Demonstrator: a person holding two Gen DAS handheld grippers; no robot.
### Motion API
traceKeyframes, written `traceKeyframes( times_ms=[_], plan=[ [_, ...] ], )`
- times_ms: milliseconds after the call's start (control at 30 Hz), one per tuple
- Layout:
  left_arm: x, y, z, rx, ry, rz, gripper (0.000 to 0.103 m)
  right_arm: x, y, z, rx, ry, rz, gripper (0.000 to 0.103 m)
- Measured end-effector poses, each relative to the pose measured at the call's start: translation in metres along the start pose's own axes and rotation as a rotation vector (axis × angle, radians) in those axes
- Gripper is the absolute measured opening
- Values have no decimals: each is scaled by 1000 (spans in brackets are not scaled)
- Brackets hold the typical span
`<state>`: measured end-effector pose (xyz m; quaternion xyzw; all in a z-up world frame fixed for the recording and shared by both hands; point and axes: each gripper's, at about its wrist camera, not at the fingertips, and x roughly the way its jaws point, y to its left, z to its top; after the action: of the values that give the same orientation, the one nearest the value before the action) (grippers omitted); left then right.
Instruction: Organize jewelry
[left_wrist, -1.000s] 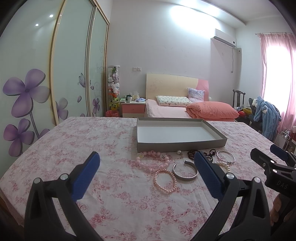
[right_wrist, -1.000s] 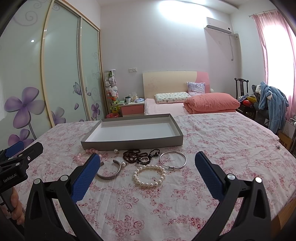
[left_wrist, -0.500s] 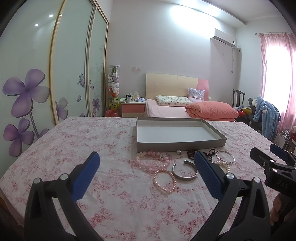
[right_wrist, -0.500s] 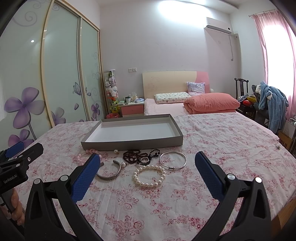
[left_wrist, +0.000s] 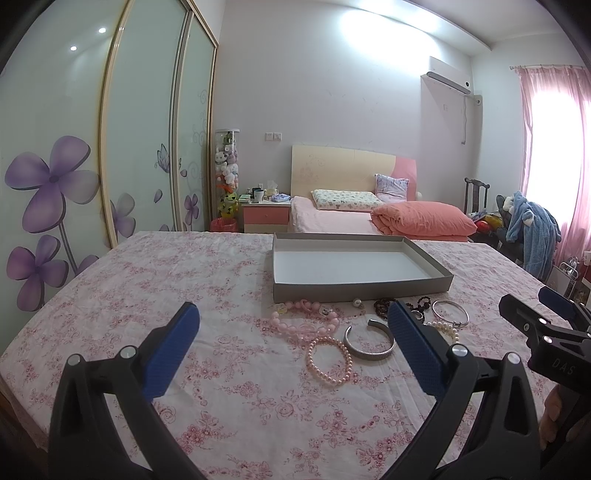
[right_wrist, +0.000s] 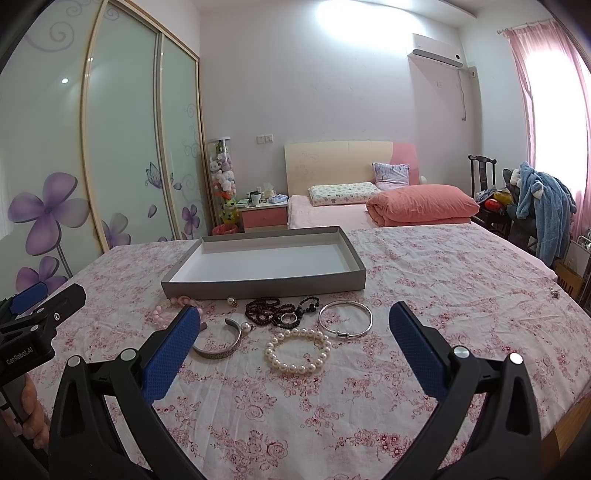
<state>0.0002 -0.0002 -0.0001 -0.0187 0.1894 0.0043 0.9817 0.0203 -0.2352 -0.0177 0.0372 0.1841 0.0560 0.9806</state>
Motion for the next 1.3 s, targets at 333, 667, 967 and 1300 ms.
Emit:
traceKeyframes(
  times_ms=[333, 667, 967, 1300],
  plan=[
    [0, 0, 0, 0, 4, 1, 99, 3, -1, -1, 3, 8, -1, 101],
    [23, 1, -10, 19, 75, 18, 99, 27, -10, -8, 21, 120, -3, 101],
    [62, 2, -17, 25, 225, 24, 99, 80, -33, -22, 109, 377, 1, 67],
    [96, 0, -24, 45, 344, 18, 98, 115, -34, -30, 112, 507, -52, 41]
  ],
)
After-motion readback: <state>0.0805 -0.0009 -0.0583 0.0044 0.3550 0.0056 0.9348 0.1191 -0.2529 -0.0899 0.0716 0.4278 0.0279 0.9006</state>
